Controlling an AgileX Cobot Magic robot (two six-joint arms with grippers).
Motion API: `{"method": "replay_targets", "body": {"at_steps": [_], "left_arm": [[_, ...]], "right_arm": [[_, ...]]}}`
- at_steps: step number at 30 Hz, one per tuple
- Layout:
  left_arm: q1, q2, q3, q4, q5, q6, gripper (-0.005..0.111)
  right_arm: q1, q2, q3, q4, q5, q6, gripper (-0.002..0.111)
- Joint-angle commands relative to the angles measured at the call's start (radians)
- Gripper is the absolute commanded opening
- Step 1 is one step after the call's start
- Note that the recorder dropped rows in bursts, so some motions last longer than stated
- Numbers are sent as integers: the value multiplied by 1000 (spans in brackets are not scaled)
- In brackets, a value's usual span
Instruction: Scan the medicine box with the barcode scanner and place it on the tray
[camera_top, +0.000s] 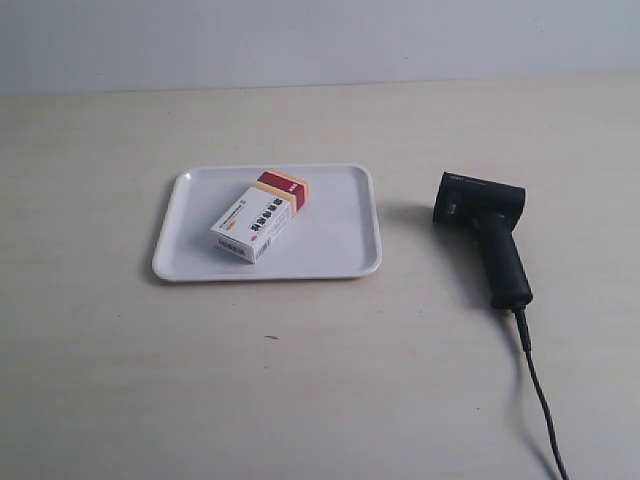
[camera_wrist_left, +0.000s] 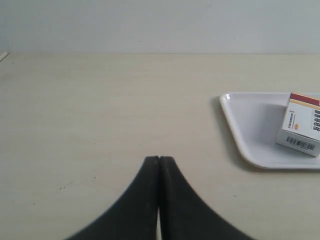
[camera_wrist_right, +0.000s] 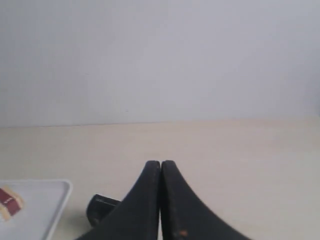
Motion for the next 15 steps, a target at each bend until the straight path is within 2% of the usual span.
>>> {"method": "replay_targets", "body": {"at_steps": [1, 8, 12, 15], "left_arm": [[4, -6, 3, 4, -9, 1, 0], [4, -6, 3, 4, -9, 1, 0], [4, -6, 3, 4, -9, 1, 0], [4, -6, 3, 4, -9, 1, 0]], "right_arm": [[-103, -133, 171, -18, -86, -15, 0], [-163, -396, 437, -36, -276, -41, 0], [-161, -499, 539, -35, -285, -57, 0], [-161, -499, 539, -32, -228, -46, 0]]}}
